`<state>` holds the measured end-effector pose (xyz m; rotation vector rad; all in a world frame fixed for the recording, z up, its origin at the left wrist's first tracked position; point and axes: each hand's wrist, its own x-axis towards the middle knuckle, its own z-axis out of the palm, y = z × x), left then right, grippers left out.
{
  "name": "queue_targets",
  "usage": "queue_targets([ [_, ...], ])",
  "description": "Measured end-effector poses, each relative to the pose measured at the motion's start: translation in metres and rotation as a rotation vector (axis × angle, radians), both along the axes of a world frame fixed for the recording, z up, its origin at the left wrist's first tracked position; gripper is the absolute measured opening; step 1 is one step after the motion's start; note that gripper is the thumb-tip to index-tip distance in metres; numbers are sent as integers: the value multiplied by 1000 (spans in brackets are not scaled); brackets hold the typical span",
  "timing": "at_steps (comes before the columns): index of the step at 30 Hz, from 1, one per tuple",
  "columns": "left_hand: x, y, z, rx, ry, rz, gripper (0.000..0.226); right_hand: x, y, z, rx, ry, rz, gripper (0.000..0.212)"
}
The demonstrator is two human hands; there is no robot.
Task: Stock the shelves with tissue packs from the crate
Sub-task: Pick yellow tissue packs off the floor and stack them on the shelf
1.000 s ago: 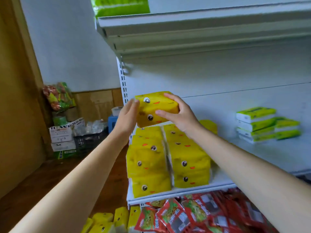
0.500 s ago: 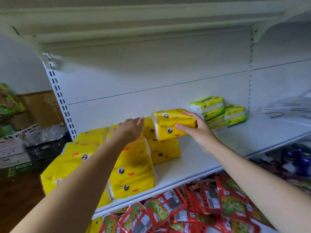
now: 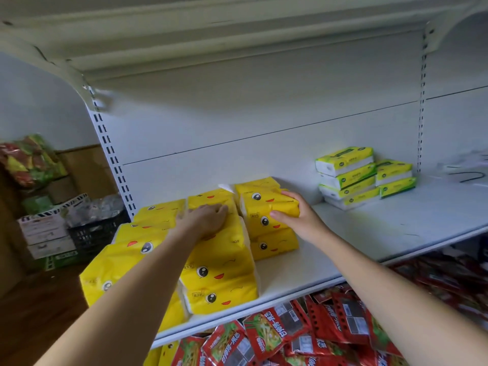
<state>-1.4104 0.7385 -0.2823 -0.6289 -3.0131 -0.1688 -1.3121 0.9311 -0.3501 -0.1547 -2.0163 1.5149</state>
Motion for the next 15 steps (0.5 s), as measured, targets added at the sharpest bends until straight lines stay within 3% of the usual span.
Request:
queue_targets([
  [10,-8,-5,-1,126,-33,-55,55,-12,-9,1,-78,33,-17,47],
  [15,-3,-7,3,144,-29,-67,55,-5,-8,15,-38,34,-18,69],
])
